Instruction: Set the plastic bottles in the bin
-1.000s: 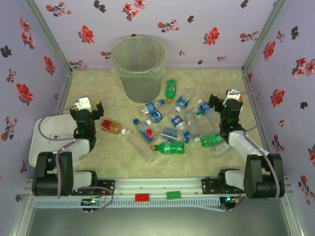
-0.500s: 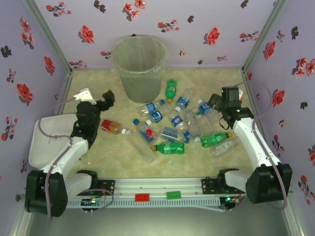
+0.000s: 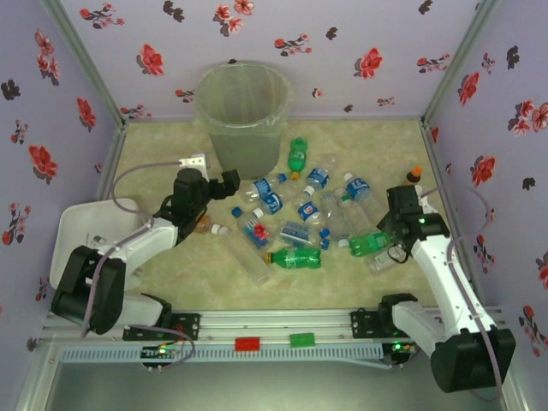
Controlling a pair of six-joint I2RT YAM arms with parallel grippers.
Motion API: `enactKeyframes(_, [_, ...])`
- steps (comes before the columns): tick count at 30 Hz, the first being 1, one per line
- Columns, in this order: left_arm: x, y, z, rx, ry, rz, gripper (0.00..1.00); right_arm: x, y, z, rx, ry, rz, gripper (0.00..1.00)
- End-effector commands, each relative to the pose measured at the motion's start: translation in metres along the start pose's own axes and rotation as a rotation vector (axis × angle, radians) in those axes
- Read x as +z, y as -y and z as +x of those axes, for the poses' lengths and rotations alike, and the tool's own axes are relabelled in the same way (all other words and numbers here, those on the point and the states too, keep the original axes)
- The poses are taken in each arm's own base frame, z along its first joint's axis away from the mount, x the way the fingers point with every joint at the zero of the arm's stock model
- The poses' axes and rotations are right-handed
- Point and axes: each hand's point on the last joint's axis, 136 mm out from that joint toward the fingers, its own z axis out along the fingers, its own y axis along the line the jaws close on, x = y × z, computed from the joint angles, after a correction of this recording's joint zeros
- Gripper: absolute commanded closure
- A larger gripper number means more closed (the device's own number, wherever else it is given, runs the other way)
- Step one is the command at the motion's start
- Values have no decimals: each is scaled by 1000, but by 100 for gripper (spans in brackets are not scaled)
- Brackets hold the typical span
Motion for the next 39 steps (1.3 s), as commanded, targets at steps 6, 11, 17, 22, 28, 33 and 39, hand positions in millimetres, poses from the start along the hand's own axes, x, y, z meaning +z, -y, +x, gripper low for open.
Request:
enactKeyframes(6, [0, 0, -8, 56, 25, -14, 0, 33, 16, 32, 180, -89, 30, 30])
enactKeyframes(11, [0, -5, -7, 62, 30, -35, 0, 54, 20, 47, 229, -135, 30, 31])
enactKeyframes(17, [0, -5, -9, 62, 36, -39, 0, 74, 17, 58, 277, -163, 6, 31])
enactKeyframes(22, [0, -6, -9, 62, 36, -44, 0, 87, 12, 66, 305, -181, -13, 36])
enactKeyframes(28, [-1, -8, -11, 65, 44, -55, 0, 86, 17, 64, 283, -166, 4, 56])
enactKeyframes(33, [0, -12, -10, 49, 50, -65, 0, 60, 17, 40, 246, -78, -21, 67])
enactKeyframes(39, [-1, -47, -13, -153, 86, -117, 0, 2, -13, -20, 187, 86, -168, 75])
